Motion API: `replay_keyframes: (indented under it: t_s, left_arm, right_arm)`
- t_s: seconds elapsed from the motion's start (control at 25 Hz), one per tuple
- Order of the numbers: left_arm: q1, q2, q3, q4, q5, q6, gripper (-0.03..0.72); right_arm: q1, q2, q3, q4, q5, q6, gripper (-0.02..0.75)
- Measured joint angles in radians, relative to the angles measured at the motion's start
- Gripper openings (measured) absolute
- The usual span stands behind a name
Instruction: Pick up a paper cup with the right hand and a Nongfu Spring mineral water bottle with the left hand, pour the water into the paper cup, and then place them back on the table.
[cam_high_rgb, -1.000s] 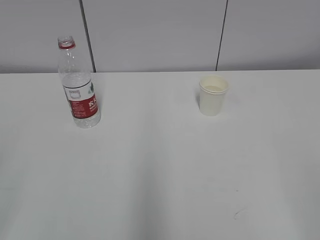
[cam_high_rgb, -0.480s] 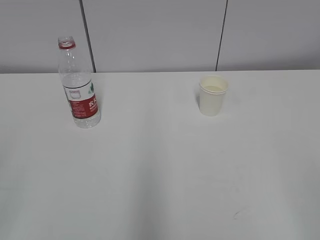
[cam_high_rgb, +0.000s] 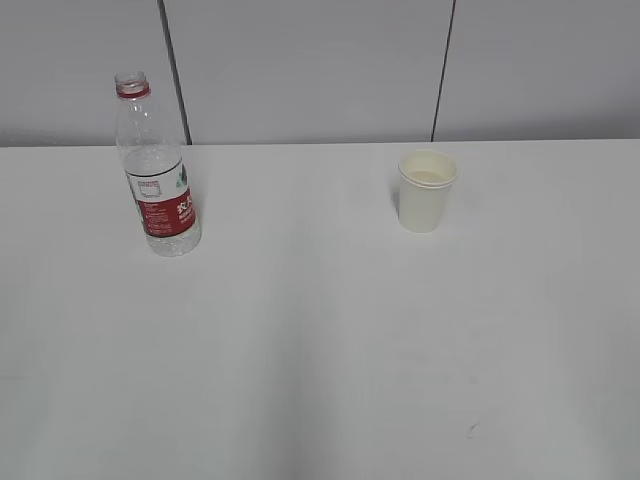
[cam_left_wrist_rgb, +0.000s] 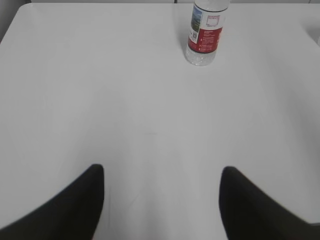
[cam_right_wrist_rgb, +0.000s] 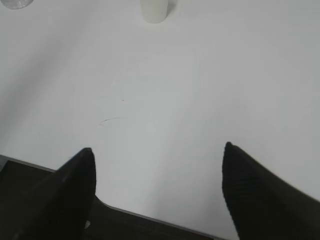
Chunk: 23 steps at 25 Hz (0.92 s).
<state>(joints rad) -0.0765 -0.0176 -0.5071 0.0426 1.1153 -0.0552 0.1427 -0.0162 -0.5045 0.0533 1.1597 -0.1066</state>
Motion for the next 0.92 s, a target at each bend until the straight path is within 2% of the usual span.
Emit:
replay_keyframes:
  t_s: [0.92]
  left_arm:
    - [0.0,0.0,0.0,-0.004,0.0,0.0,0.439]
  right_arm:
    - [0.0,0.0,0.0,0.0,-0.002,0.0,0.588]
